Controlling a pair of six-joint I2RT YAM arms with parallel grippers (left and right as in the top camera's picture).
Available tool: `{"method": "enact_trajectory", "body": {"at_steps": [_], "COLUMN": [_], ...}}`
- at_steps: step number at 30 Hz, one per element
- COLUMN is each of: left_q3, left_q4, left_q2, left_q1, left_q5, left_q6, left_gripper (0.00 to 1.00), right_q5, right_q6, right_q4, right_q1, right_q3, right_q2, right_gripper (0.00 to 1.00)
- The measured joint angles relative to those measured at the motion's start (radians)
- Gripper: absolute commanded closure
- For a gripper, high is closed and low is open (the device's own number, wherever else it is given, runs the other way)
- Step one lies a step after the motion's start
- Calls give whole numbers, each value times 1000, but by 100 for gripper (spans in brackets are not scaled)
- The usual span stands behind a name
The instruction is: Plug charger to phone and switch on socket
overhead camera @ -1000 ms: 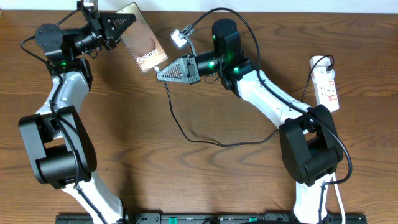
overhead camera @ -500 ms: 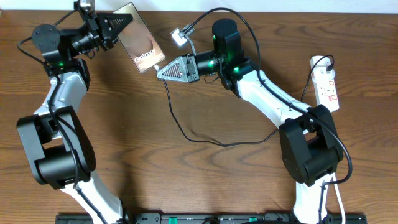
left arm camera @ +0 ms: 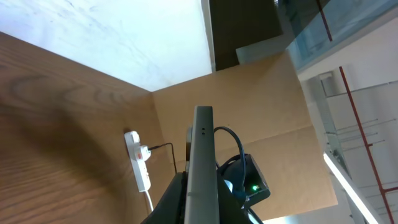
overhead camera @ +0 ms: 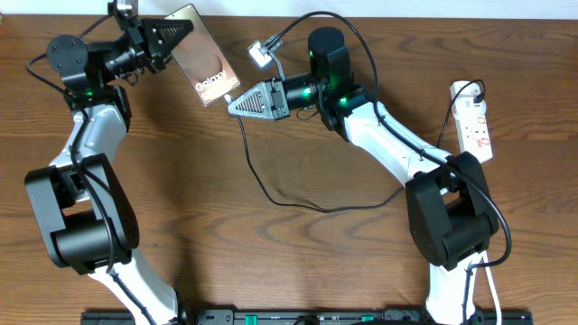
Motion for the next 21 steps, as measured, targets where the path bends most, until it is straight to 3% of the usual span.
{"method": "enact_trajectory", "body": {"at_steps": [21], "left_q3": [0], "left_q4": [0], "left_q2": [0], "left_q1": [-7], "left_q5": [-2], "left_q6": [4], "left_gripper": [93], "right_q5": [-12], "right_q6": [41], "right_q4": [63], "right_q1": [-8], "right_q3": [0], "right_q2": [0], "right_gripper": [99]}}
